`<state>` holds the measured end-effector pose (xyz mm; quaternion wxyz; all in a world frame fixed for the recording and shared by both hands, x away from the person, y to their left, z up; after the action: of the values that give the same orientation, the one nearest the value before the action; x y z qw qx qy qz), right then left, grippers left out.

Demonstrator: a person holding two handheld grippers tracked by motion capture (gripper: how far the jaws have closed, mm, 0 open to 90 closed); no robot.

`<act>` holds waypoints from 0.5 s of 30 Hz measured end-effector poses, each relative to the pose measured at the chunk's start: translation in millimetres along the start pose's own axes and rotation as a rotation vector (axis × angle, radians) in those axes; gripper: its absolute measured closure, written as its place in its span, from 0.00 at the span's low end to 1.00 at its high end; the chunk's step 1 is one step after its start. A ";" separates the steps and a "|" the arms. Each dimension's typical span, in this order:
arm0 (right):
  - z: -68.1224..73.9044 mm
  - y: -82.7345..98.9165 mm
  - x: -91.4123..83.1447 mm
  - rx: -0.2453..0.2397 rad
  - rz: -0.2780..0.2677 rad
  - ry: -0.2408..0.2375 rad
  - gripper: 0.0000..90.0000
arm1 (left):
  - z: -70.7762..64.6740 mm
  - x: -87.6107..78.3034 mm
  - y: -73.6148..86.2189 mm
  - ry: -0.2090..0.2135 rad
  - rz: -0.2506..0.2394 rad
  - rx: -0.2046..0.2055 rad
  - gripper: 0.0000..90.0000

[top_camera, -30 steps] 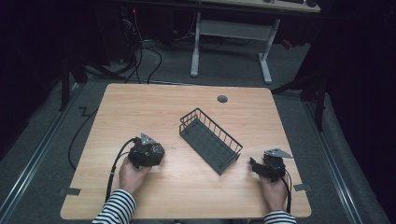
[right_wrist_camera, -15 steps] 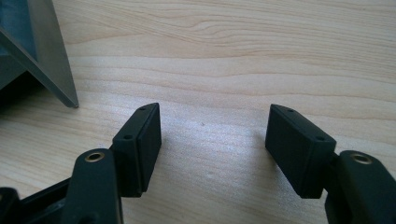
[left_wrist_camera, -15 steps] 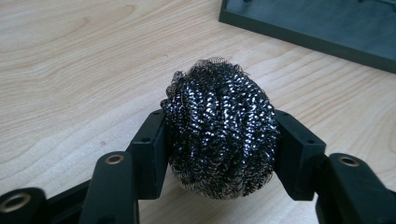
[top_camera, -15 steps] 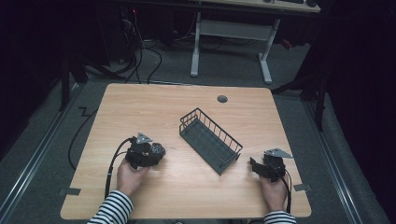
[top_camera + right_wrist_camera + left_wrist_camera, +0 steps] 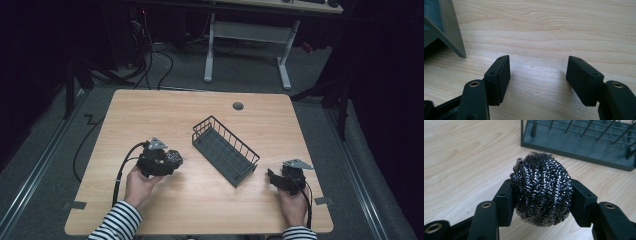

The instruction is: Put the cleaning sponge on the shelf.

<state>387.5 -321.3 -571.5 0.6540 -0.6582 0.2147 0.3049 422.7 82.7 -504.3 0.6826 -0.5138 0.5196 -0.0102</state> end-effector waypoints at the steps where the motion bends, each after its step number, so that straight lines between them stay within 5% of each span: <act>1: 0.0 0.0 0.0 0.000 0.000 0.000 0.40 | -0.6 -1.1 -3.0 0.005 0.000 0.004 0.50; 15: 0.1 0.1 0.0 -0.001 0.002 -0.001 0.39 | -5.0 -13.4 -52.1 0.081 -0.046 0.026 0.51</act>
<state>387.4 -321.3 -571.6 0.6535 -0.6581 0.2150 0.3059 440.1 62.0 -457.5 0.6672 -0.5160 0.5346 -0.0535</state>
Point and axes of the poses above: each handheld gripper's, and its own axes: x roughly forward along the jaws, y roughly out of its underside, z roughly to its left, the point moved 6 cm from there along x, roughly forward along the jaws, and after that the axes turned 5 degrees about x, right-handed, at the moved point
